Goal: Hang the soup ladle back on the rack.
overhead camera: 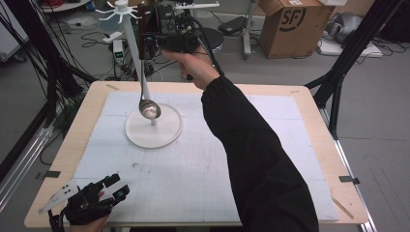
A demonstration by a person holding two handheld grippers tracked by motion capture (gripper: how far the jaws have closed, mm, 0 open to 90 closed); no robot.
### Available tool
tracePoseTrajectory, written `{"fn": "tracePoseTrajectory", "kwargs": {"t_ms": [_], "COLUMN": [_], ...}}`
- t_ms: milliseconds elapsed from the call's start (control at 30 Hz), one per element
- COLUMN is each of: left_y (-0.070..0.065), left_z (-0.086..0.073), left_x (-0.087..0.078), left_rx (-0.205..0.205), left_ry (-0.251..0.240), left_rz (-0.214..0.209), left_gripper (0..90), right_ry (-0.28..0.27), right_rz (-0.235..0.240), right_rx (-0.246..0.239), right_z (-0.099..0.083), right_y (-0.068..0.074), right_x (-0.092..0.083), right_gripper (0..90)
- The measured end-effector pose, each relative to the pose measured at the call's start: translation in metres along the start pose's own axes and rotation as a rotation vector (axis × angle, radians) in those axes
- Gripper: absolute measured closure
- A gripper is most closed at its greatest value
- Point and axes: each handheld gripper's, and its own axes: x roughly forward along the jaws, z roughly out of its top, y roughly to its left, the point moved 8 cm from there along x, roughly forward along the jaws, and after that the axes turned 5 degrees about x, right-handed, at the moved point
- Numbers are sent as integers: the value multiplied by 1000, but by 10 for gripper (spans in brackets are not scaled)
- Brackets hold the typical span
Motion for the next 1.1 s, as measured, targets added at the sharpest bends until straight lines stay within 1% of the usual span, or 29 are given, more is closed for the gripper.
{"fn": "tracePoseTrajectory", "kwargs": {"t_ms": [100, 133, 167, 200, 233, 300, 333, 367, 400, 467, 567, 600, 633, 733, 767, 800, 867, 900, 933, 1000, 1100], "left_y": [0, 0, 0, 0, 0, -1, -1, -1, -2, -2, -3, -3, -4, -5, -6, -7, -9, -10, -11, -12, -15], "left_z": [0, 0, 0, -1, 0, 0, 0, 0, 0, -1, -1, -2, -2, -2, -1, -1, -1, -1, -1, -1, -1], "left_x": [0, 0, 0, 0, 0, 0, 0, 0, 0, 1, 2, 2, 3, 3, 4, 4, 4, 5, 5, 6, 8], "left_rx": [2, 1, 2, 6, 3, 4, 4, 3, 1, 8, 14, 11, 10, 17, 14, 21, 26, 29, 31, 38, 50], "left_ry": [2, -1, 2, 7, 1, 1, 4, -1, 0, 5, 11, 8, 9, 11, 7, 8, 10, 9, 10, 18, 25], "left_rz": [0, -1, 0, 0, 1, 1, 3, 4, 2, 0, -5, -6, -8, -10, -12, -12, -19, -19, -22, -22, -21], "left_gripper": [326, 326, 326, 326, 325, 326, 326, 325, 326, 326, 325, 325, 325, 324, 323, 323, 322, 319, 319, 315, 314], "right_ry": [-4, -1, -4, -13, -41, -50, -50, -50, -48, -50, -55, -57, -52, -43, -38, -36, -29, -31, -37, -39, -17], "right_rz": [-5, -7, -5, 3, 2, 2, -4, -10, -10, -15, -20, -20, -24, -34, -40, -57, -78, -85, -102, -124, -175], "right_rx": [-6, 0, 1, 11, 16, 28, 40, 36, 45, 46, 57, 61, 73, 84, 82, 76, 79, 84, 76, 54, 20], "right_z": [0, -1, -1, -2, -1, -1, -2, -3, -5, -9, -17, -22, -27, -47, -55, -63, -83, -90, -100, -115, -140], "right_y": [0, 0, 0, 0, -1, -3, -3, -4, -3, -5, -6, -6, -6, -4, -2, -1, 3, 4, 7, 12, 17], "right_x": [-1, -1, -2, -3, -6, -9, -10, -11, -13, -16, -27, -31, -36, -56, -64, -73, -95, -102, -115, -132, -160], "right_gripper": [732, 734, 762, 881, 852, 797, 786, 786, 783, 770, 747, 718, 663, 641, 601, 561, 484, 444, 412, 368, 300]}}
